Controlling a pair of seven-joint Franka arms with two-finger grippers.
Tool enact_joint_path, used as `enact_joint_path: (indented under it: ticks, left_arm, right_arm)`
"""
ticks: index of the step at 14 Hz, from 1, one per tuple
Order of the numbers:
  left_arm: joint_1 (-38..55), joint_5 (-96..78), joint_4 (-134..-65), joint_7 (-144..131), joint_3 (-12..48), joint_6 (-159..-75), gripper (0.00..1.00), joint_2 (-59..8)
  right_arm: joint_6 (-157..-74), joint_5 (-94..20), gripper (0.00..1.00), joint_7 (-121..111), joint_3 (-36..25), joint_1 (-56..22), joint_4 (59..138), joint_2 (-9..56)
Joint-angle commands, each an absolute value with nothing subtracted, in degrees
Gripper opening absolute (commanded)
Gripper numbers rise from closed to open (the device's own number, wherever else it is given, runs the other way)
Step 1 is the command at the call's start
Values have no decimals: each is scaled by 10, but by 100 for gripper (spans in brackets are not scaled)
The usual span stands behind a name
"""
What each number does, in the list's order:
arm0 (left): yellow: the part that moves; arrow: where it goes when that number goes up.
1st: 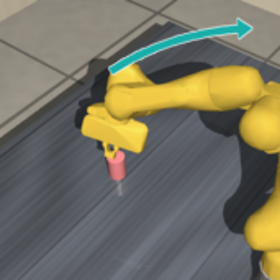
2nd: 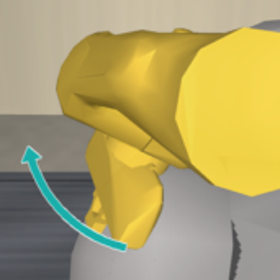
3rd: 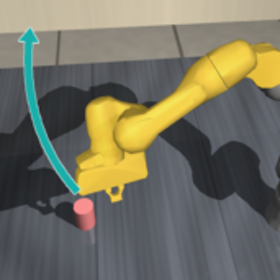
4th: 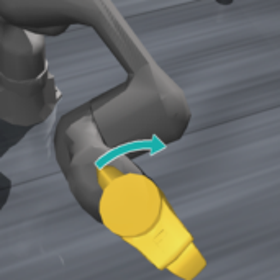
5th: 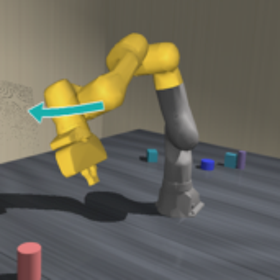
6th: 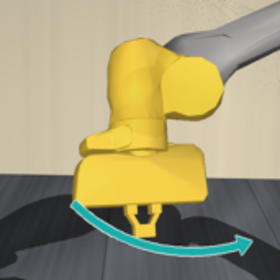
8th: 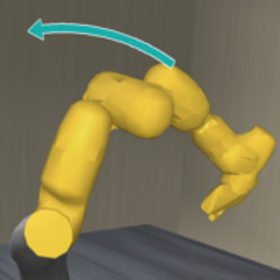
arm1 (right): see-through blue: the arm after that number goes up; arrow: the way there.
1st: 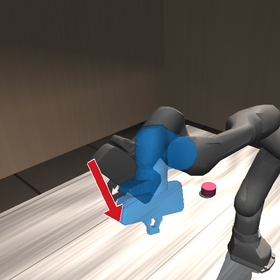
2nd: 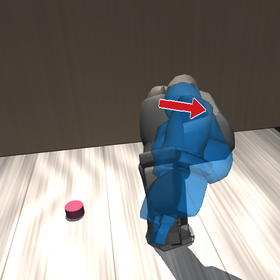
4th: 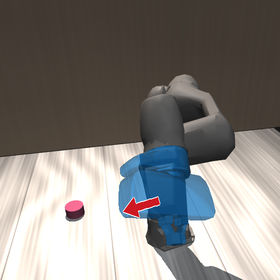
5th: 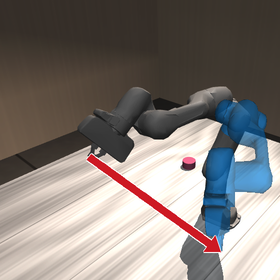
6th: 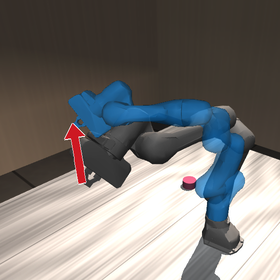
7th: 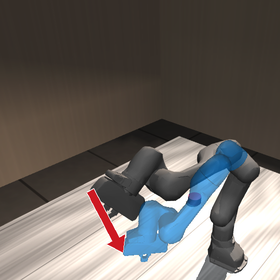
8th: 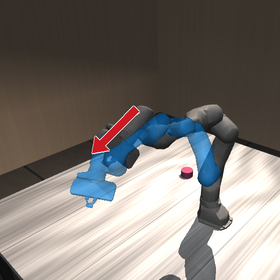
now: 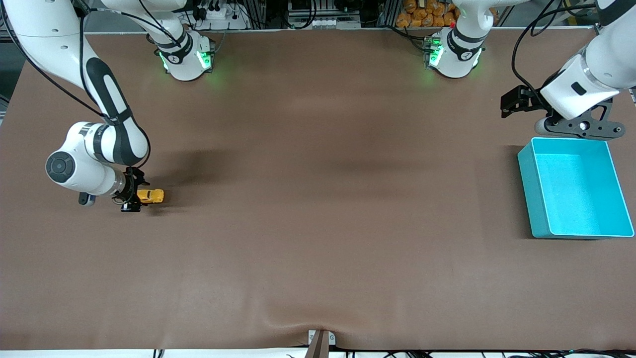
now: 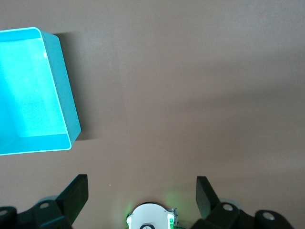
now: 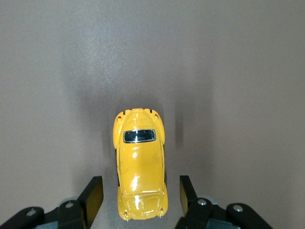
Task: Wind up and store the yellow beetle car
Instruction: 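Lower the right gripper onto the yellow car and close it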
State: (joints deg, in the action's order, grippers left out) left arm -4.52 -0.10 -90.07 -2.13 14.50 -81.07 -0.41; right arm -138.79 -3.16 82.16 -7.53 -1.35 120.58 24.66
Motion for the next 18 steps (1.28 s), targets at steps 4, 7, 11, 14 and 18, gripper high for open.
enact_joint_path:
  ticks: [4, 7, 11, 14, 18]
  left_arm:
    - [-47, 13, -897, -28, 149, -809, 100, -5]
    - [-47, 13, -897, -28, 149, -809, 100, -6]
    - [-47, 13, -897, -28, 149, -809, 100, -8]
    - [-47, 14, -897, -28, 149, -809, 100, -8]
    - [-47, 18, -897, -28, 149, -809, 100, -8]
  right_arm:
    - [-1407, -36, 68, 829, -74, -11, 1222, 235]
    - [-1411, -36, 64, 829, -74, -11, 1222, 236]
    - [-1411, -37, 55, 830, -74, -10, 1222, 238]
    - [-1411, -40, 55, 830, -74, -6, 1222, 238]
    - [-1416, -40, 47, 830, -74, -6, 1223, 242]
